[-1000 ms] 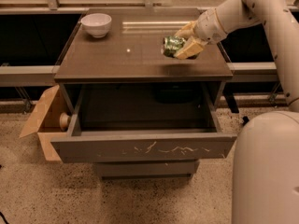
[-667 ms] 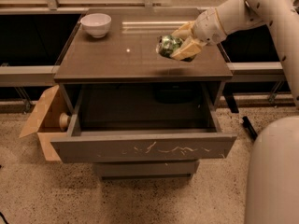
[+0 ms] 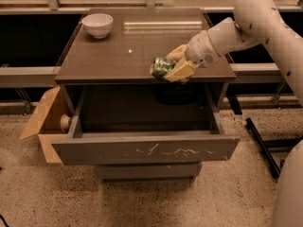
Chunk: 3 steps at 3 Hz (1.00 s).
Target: Place green can into top drawer
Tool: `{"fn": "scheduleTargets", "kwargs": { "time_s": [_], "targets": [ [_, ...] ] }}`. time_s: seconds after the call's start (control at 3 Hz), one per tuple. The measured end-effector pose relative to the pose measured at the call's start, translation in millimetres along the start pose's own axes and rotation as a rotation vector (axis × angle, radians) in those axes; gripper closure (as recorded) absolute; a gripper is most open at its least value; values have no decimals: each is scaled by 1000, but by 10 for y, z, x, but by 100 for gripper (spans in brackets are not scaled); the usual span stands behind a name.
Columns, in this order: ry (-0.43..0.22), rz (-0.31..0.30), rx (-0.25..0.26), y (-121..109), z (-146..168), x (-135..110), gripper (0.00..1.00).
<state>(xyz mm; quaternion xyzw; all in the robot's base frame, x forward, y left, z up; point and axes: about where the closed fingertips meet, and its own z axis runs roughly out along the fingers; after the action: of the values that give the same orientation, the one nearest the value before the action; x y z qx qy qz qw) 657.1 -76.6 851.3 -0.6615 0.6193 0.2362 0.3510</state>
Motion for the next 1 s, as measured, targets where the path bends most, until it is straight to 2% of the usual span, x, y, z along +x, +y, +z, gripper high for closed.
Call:
{"fn": "scheduleTargets", "kwargs": {
  "time_s": [1.0],
  "targets": [
    [28, 11, -16, 84, 130, 70, 100]
  ]
}}
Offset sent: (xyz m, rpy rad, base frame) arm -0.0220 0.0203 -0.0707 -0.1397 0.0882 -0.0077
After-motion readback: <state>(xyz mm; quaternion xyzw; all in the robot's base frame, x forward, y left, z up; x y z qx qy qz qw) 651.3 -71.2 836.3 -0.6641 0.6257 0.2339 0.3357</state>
